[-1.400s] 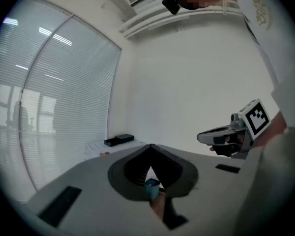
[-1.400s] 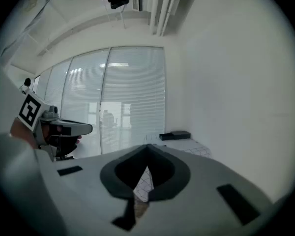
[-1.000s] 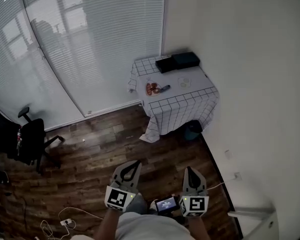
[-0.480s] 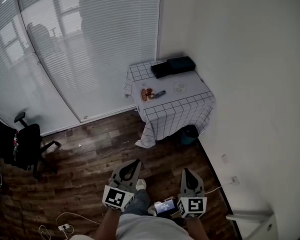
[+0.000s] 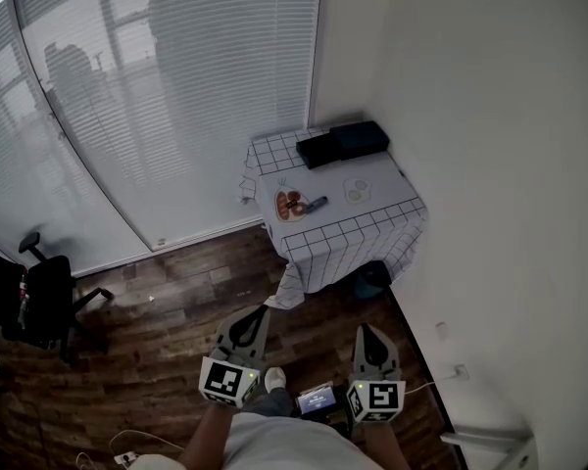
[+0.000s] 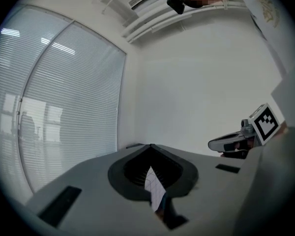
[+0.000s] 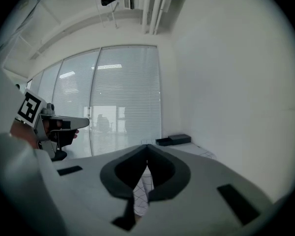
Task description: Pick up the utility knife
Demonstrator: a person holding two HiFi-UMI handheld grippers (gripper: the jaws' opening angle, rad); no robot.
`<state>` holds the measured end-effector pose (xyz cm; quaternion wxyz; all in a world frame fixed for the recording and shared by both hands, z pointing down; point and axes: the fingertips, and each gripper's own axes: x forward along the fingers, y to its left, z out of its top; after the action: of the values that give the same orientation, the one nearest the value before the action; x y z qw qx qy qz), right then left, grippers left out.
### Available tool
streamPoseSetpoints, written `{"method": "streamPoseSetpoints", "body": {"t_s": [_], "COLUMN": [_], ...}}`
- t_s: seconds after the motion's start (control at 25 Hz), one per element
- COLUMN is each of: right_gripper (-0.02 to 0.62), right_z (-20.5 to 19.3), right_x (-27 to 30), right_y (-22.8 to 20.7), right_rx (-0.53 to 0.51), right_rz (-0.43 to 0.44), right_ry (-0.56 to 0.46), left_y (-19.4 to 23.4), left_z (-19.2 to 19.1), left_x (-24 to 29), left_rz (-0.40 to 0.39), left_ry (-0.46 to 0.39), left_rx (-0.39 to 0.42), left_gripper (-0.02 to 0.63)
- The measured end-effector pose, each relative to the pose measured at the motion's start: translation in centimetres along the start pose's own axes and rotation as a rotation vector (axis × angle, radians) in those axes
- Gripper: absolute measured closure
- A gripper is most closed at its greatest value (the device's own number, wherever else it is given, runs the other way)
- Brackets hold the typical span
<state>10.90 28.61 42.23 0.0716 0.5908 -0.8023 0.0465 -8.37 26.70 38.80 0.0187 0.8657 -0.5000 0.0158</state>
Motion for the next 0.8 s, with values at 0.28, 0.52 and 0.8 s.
{"method": "streamPoseSetpoints", "body": {"t_s": [0.28, 0.52, 0.8], "right_gripper": [0.589, 0.589, 0.589], "right_z": [2.4, 2.8, 2.7], "right_x": [5.9, 9.2, 13.5], "right_y": [-0.2, -0.8, -1.9], "right_rx": [0.034, 0.028, 0.018], "right_rz": [-0.034, -0.054, -0.034], "right_ry": [-0.048, -0.026, -0.002], "left_y": [4.1, 6.8, 9.1], "left_z": [1.3, 1.3, 0.2], "left_x": [4.6, 7.8, 11.3], "left_rz": [-0.057, -0.073, -0.070], "left_ry": [-0.037, -0.030, -0.014], "left_rx": [-0.023, -0.040, -0.052], "left_gripper": [0.600, 0.600, 0.600]}}
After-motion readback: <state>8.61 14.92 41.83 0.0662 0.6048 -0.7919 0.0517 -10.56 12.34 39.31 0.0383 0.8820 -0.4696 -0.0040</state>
